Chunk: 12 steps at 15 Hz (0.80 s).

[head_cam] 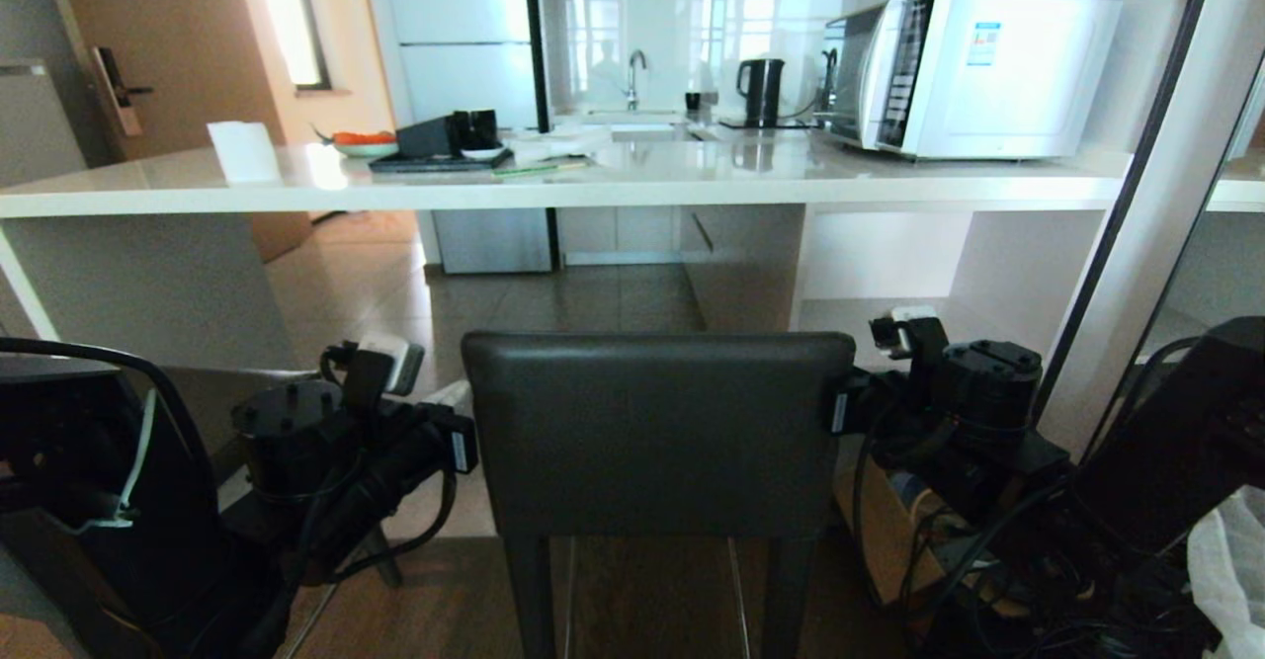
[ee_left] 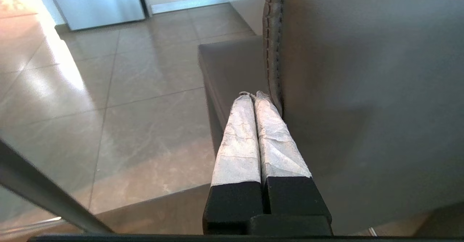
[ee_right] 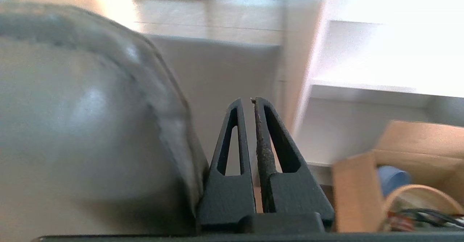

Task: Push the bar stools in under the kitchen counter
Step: Push the gray chair back under the dining table

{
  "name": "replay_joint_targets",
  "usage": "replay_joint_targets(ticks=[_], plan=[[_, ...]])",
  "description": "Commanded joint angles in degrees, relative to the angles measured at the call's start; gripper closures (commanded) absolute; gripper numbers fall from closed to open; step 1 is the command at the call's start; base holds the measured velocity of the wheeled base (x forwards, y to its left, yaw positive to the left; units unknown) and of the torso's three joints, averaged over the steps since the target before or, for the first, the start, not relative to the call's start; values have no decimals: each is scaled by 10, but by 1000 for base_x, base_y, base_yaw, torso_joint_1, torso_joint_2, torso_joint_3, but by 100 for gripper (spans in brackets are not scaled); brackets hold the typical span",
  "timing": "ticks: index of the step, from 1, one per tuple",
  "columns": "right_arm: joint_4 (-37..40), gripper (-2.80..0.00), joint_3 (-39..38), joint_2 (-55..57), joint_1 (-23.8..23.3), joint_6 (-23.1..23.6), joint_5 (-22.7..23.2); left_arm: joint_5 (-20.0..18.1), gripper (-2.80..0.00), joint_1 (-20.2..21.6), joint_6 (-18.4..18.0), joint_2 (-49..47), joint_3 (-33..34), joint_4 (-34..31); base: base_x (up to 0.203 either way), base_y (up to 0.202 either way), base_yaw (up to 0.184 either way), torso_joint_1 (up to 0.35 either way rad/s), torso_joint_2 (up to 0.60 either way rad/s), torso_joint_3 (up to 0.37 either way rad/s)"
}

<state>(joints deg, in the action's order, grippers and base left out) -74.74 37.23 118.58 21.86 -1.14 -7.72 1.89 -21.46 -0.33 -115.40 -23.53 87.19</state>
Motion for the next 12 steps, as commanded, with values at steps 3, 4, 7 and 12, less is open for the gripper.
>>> replay_joint_targets(ticks=[3, 4, 7, 12], plan=[[17, 0, 54, 18, 29, 3, 2, -5, 0, -4, 4, -12, 4, 5, 0, 0, 0, 0, 0, 0], [27, 0, 69, 21, 36, 3, 2, -5, 0, -5, 4, -16, 5, 5, 0, 0, 0, 0, 0, 0], [44, 0, 100, 31, 61, 3, 2, -5, 0, -6, 4, -25, 7, 5, 0, 0, 0, 0, 0, 0], [44, 0, 123, 46, 92, 3, 3, -2, 0, -4, 2, -29, 16, 5, 0, 0, 0, 0, 0, 0]])
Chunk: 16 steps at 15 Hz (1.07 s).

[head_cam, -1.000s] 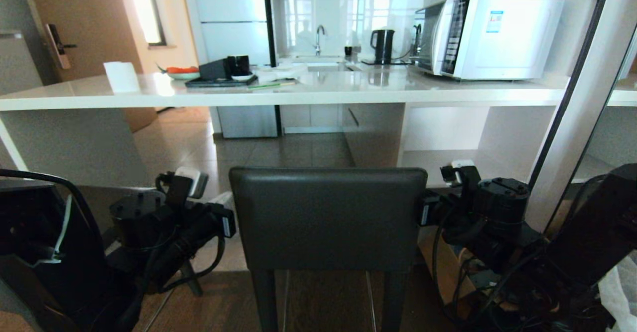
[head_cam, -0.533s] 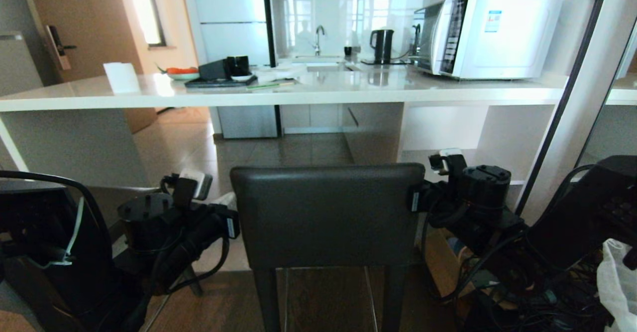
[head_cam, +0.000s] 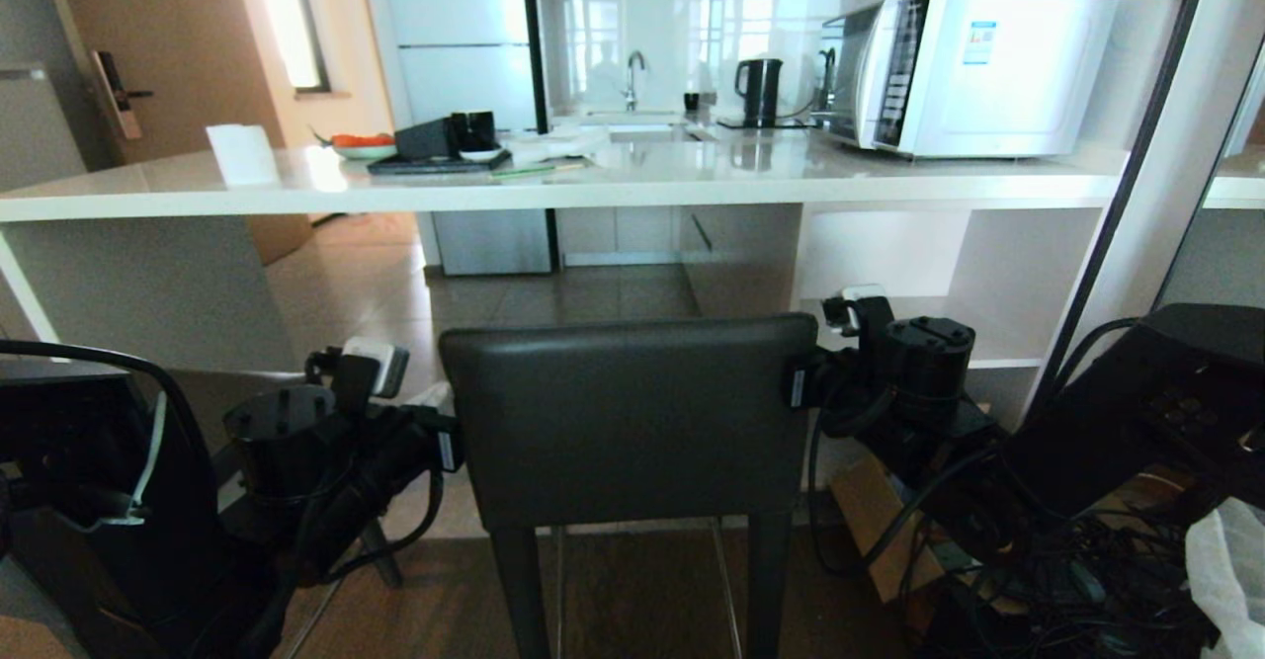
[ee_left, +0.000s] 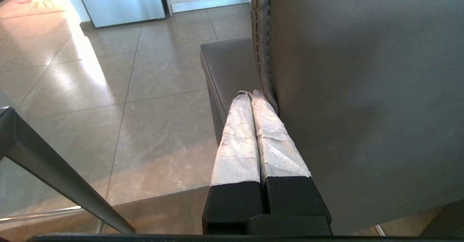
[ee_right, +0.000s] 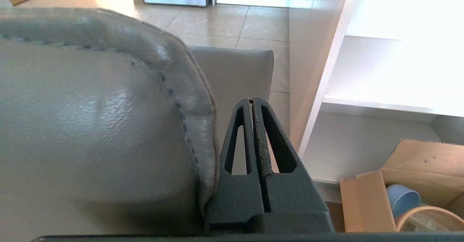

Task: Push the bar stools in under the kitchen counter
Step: Push the gray chair back under the dining table

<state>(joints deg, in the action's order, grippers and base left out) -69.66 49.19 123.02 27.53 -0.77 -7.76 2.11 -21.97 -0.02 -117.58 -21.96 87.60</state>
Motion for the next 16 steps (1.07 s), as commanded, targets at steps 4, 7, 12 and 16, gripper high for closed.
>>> replay_joint_targets(ticks=[4, 7, 12, 16], plan=[[-11, 0, -10, 0, 0, -2, -2, -3, 0, 6, -4, -36, -68, 1, 0, 0, 0, 0, 0, 0], [-11, 0, -9, 2, -32, -2, -1, 6, 0, 3, -7, -64, -111, 1, 0, 0, 0, 0, 0, 0], [-8, 0, 12, 17, -25, 0, 2, 6, 0, 24, -9, -67, -113, 1, 0, 0, 0, 0, 0, 0], [2, 0, 53, 36, 6, 25, 2, 1, 0, 66, -12, -77, -118, 1, 0, 0, 0, 0, 0, 0]])
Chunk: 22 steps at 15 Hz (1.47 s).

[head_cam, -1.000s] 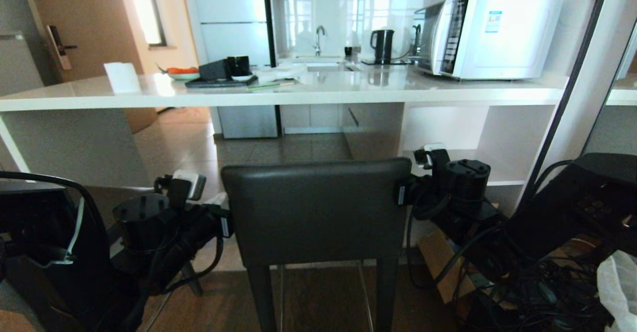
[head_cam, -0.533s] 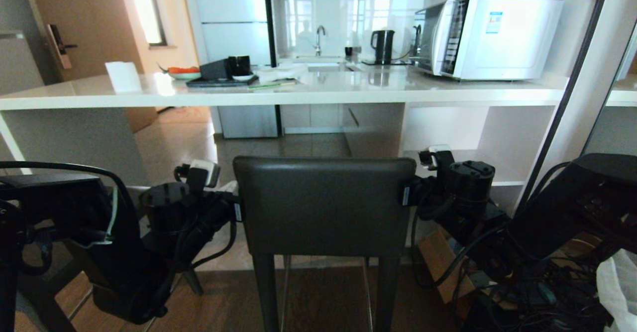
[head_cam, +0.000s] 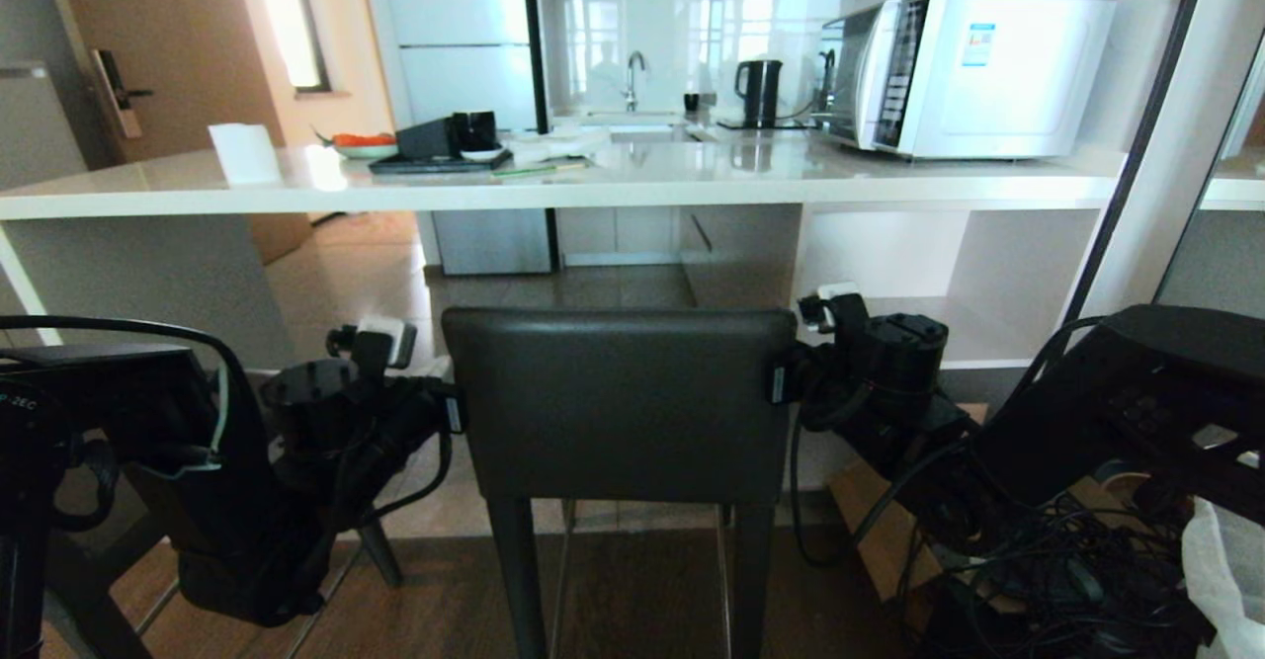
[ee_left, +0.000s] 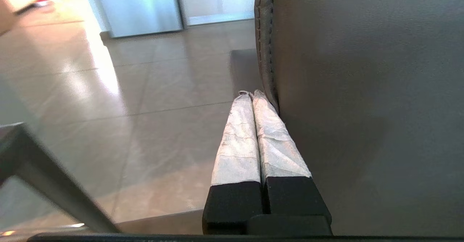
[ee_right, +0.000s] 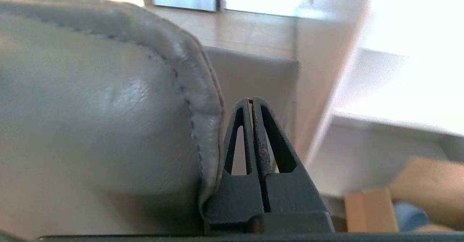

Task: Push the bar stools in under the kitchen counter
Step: Push the gray chair back under the dining table

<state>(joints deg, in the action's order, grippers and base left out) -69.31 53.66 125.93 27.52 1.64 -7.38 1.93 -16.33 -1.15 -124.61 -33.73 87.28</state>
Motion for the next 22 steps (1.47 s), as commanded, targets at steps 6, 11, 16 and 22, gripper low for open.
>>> replay_joint_targets(ticks=[6, 11, 16, 22], plan=[[16, 0, 42, 35, 9, 1, -5, -10, 0, 17, -1, -3, -1, 4, 0, 0, 0, 0, 0, 0], [26, 0, 65, 56, 4, 5, -5, -6, 0, -28, 0, 22, 18, 4, 0, 0, 0, 0, 0, 0], [49, 0, 95, 64, 32, 4, -21, -10, 0, 9, 2, 21, 13, 4, 0, 0, 0, 0, 0, 0], [42, 0, 68, 48, 18, 1, -30, -9, 0, 12, 0, -3, -10, 4, 0, 0, 0, 0, 0, 0]])
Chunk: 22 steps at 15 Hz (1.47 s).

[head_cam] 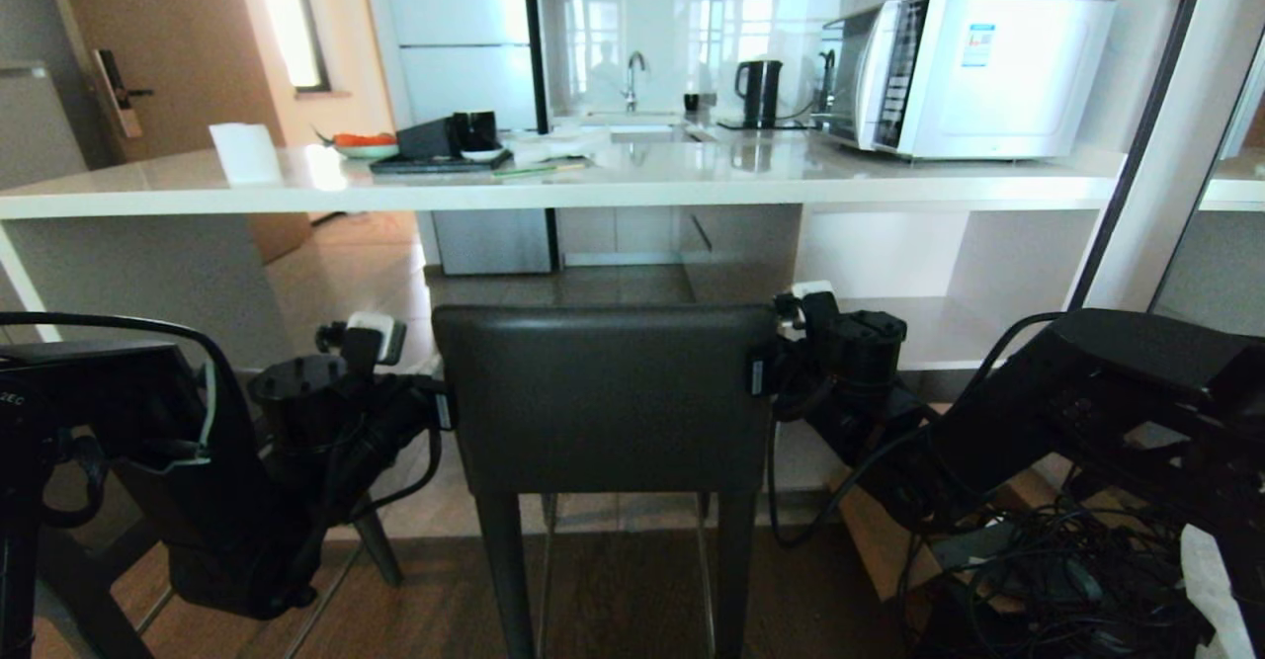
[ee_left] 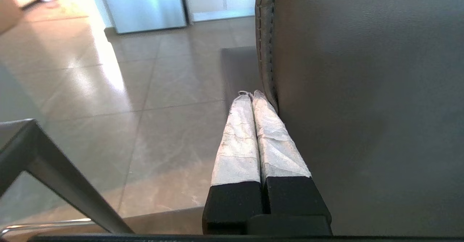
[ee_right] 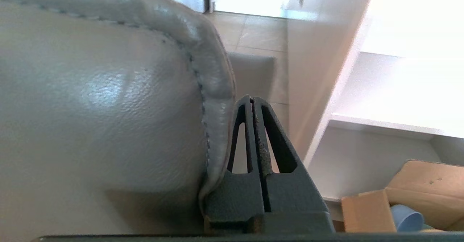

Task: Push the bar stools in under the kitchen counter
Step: Push the gray chair back under the dining table

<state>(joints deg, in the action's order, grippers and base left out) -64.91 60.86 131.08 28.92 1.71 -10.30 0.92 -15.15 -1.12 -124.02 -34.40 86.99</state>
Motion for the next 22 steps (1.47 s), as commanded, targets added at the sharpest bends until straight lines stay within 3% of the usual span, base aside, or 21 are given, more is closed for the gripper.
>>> replay_joint_targets(ticks=[1, 4, 11, 22], plan=[[-3, 0, -6, -7, 4, 1, -2, 1, 0, 0, -1, -11, -6, 7, 0, 0, 0, 0, 0, 0], [-3, 0, -8, -9, 2, 1, -1, 1, 0, 10, -10, -15, -31, 7, 0, 0, 0, 0, 0, 0], [1, 0, 11, -2, -2, 3, -1, -1, 0, -1, -10, -3, 17, 7, 0, 0, 0, 0, 0, 0], [-1, 0, 6, 1, -2, 1, -8, 0, 0, -3, -11, -2, 17, 7, 0, 0, 0, 0, 0, 0]])
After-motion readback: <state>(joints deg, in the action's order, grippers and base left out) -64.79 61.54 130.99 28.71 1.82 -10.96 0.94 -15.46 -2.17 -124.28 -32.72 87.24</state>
